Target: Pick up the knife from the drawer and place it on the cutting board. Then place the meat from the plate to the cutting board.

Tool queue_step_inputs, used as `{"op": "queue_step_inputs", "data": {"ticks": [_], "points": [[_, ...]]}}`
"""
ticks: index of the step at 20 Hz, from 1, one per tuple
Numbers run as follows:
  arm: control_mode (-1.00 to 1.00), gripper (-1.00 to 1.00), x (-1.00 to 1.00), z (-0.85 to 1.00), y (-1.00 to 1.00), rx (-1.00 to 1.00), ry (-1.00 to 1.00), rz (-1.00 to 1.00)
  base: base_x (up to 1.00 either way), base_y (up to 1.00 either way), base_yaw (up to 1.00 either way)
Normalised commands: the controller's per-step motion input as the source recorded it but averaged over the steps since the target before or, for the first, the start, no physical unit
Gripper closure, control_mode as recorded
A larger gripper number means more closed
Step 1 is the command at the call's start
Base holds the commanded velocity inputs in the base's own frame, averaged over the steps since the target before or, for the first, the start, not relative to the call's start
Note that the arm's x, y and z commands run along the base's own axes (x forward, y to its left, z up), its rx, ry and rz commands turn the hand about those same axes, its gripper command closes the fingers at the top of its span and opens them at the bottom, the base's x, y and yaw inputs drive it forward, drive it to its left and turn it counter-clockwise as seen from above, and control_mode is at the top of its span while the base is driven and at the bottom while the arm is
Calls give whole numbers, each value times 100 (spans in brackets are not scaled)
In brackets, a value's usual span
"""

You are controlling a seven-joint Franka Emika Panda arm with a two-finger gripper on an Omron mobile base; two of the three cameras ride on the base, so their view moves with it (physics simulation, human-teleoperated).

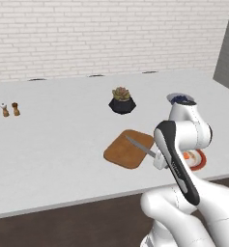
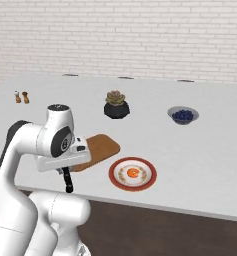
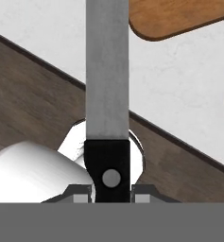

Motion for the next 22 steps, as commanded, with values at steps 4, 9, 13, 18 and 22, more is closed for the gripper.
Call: {"op": "queue_step_inputs", "data": {"ticks": [4, 9, 13, 18, 22], "points": [[-100, 100, 48, 0, 3, 0, 0, 0, 6, 0, 0], [-100, 100, 100, -5, 20, 0, 0, 0, 0, 0, 0], [-100, 100, 100, -6, 17, 0, 0, 0, 0, 0, 0], [-100, 100, 100, -9, 12, 0, 1, 0, 0, 0, 0], [-100, 100, 100, -7, 0, 0, 10, -3, 0, 0, 0]]}}
